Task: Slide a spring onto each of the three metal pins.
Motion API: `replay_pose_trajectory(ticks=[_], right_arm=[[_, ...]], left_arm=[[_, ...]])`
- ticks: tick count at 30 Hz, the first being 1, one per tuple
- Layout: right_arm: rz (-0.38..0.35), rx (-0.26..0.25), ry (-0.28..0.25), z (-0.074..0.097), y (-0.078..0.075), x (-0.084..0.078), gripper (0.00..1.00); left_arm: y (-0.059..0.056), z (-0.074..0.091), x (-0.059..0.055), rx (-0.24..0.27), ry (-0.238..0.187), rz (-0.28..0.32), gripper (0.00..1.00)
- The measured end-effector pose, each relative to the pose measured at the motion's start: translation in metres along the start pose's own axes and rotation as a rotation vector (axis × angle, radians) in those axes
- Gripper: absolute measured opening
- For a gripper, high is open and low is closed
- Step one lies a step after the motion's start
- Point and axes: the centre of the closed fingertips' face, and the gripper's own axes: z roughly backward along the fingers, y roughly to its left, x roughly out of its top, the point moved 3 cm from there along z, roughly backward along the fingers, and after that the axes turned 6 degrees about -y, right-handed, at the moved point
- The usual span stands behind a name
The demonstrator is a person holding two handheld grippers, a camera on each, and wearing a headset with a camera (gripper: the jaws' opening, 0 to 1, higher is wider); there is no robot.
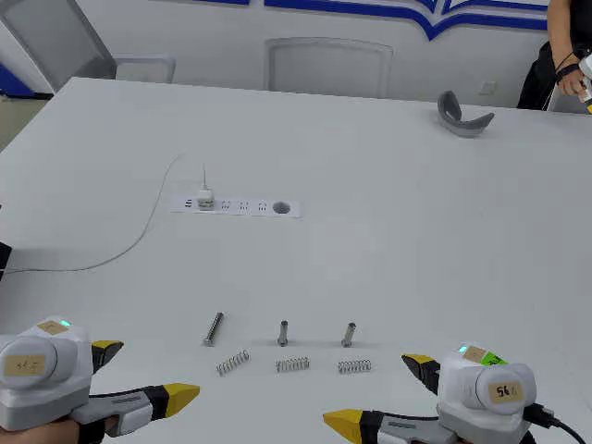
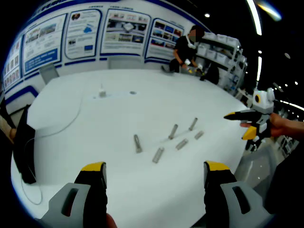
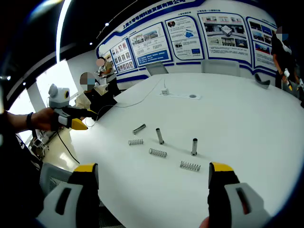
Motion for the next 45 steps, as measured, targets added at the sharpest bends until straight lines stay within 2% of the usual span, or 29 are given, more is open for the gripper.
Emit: replay_pose_trajectory(ticks=[20,31,45], right_arm=[[0.004,0.004,0.020,0.000,0.001,-0.006,0.98],[-0.012,-0.001,0.029,0.007,0.004,-0.016,0.98],[-0.008,-0.002,0.041,0.014,0.008,-0.025,0.98]], left_arm=[[0.001,-0.003,-0.006,0.002,0.020,0.022,0.85],[0.005,-0.013,-0.008,-0.008,0.041,0.024,0.85],[0.013,-0.029,-0.002,-0.006,0.055,0.035,0.82]])
